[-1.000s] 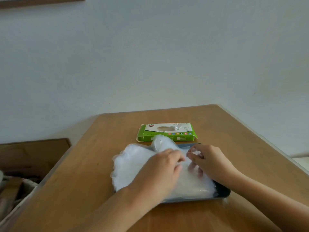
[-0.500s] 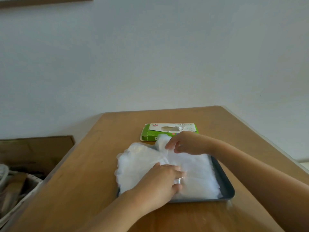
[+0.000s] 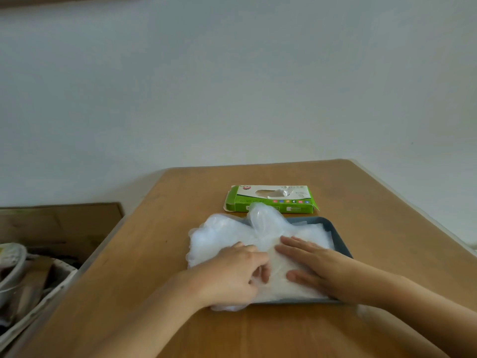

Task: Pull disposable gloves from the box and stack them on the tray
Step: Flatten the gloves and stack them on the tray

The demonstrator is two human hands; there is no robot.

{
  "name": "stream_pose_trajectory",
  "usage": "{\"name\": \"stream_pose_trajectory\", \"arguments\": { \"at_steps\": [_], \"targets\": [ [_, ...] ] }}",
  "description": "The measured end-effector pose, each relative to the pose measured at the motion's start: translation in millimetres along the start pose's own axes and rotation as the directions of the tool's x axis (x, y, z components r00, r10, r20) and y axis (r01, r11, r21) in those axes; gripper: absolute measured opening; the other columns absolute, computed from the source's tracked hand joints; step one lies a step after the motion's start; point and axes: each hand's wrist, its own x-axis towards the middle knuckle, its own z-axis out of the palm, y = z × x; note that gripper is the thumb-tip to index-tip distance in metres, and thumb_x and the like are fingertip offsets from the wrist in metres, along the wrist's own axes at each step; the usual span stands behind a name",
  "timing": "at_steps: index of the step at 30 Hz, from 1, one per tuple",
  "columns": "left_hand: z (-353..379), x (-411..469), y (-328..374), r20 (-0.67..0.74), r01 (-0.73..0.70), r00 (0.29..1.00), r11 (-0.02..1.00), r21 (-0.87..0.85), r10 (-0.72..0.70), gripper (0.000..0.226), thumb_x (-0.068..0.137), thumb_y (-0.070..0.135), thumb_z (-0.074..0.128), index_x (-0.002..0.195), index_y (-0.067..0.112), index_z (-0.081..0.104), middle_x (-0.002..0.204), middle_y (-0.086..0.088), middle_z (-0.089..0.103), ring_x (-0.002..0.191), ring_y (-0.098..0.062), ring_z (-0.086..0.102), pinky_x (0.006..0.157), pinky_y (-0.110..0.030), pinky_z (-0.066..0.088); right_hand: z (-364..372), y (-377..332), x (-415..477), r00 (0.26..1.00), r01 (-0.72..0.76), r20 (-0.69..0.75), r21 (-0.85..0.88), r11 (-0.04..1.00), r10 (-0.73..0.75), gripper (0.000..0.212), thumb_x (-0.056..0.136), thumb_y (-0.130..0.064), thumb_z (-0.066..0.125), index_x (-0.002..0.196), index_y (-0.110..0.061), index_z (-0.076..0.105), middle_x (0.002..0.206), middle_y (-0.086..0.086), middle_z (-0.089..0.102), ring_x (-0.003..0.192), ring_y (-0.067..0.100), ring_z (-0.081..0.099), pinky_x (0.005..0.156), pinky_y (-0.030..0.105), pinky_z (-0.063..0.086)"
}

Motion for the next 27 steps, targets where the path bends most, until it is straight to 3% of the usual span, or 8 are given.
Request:
{"name": "stream_pose_trajectory", "arguments": {
  "at_steps": [4,7,11,15,18,21,24,27],
  "targets": [
    [-25,-28,-22,0.165,0.151,0.970,0.974,0.170,-0.179,0.017,0.085,0.018,0.045,0.080,0.029,0.056,0.094,0.011,0.052,0.101,-0.012,0.041,0.097,-0.028,0.030,1,0,1,1.000,-0.010,-0.003,0.006,1.000,0.011,0.076,0.078,-0.072,0.020,0.148,-0.046,0.009,0.149,-0.031,-0.004,0.143,-0.003,-0.003,0.113,0.017,-0.004],
    [-43,-50,-27,0.179,0.276,0.931,0.935,0.221,-0.318,0.023,0.089,0.017,0.044,0.087,0.027,0.064,0.101,0.010,0.053,0.106,-0.011,0.040,0.088,-0.023,0.026,1,-1,1,1.000,-0.014,-0.003,-0.003,1.000,0.014,0.073,0.081,-0.071,0.022,0.148,-0.045,0.009,0.147,-0.031,-0.005,0.144,-0.002,-0.002,0.113,0.017,-0.005],
    [-54,-52,-13,-0.141,0.375,0.927,0.878,0.300,-0.347,0.025,0.097,0.022,0.037,0.102,0.021,0.061,0.107,0.007,0.053,0.105,-0.012,0.047,0.083,-0.024,0.038,2,-1,0,1.000,-0.018,-0.021,-0.005,1.000,0.018,0.064,0.092,-0.060,0.030,0.149,-0.043,0.008,0.156,-0.023,-0.003,0.144,-0.001,-0.003,0.109,0.013,-0.007],
    [-38,-30,28,-0.377,0.285,0.896,0.955,0.085,-0.234,0.027,0.100,0.027,0.035,0.108,0.022,0.061,0.111,0.008,0.059,0.098,-0.010,0.054,0.087,-0.027,0.042,2,-2,0,1.000,-0.008,-0.018,-0.015,1.000,0.008,0.067,0.091,-0.063,0.030,0.150,-0.041,0.008,0.157,-0.020,-0.003,0.144,0.000,-0.003,0.108,0.012,-0.008],
    [7,-1,47,-0.187,0.173,0.970,0.982,0.077,-0.156,0.042,0.101,0.022,0.024,0.126,0.013,0.056,0.127,-0.006,0.058,0.117,-0.021,0.052,0.102,-0.031,0.037,2,-2,1,1.000,0.011,-0.026,-0.031,0.999,-0.012,0.079,0.080,-0.073,0.019,0.150,-0.039,0.008,0.159,-0.017,-0.002,0.144,-0.002,-0.004,0.110,0.013,-0.008],
    [35,17,52,-0.014,0.245,0.969,0.966,-0.076,-0.247,0.049,0.104,0.022,0.024,0.151,0.007,0.023,0.158,-0.007,0.023,0.144,-0.018,0.022,0.119,-0.027,0.011,2,-1,1,0.999,0.029,-0.035,-0.060,0.998,-0.031,0.096,0.067,-0.076,0.006,0.152,-0.031,0.004,0.158,-0.015,-0.004,0.134,-0.010,-0.009,0.101,0.003,-0.014],
    [35,28,52,0.052,0.315,0.949,0.936,-0.159,-0.311,0.058,0.105,0.026,0.023,0.152,0.006,-0.003,0.161,-0.006,-0.010,0.148,-0.017,-0.009,0.116,-0.026,-0.005,3,0,2,1.000,0.024,-0.016,-0.097,0.995,-0.025,0.103,0.063,-0.076,0.001,0.153,-0.024,-0.003,0.158,-0.014,-0.006,0.131,-0.011,-0.011,0.101,0.004,-0.015],
    [30,36,41,0.112,0.370,0.927,0.919,-0.134,-0.357,0.060,0.105,0.035,0.019,0.152,0.009,-0.008,0.160,-0.004,-0.017,0.147,-0.016,-0.014,0.117,-0.031,-0.007,4,2,3,1.000,0.014,-0.013,-0.075,0.997,-0.015,0.110,0.060,-0.083,-0.005,0.153,-0.025,-0.003,0.159,-0.012,-0.007,0.135,-0.008,-0.008,0.108,0.011,-0.010]
  ]
}}
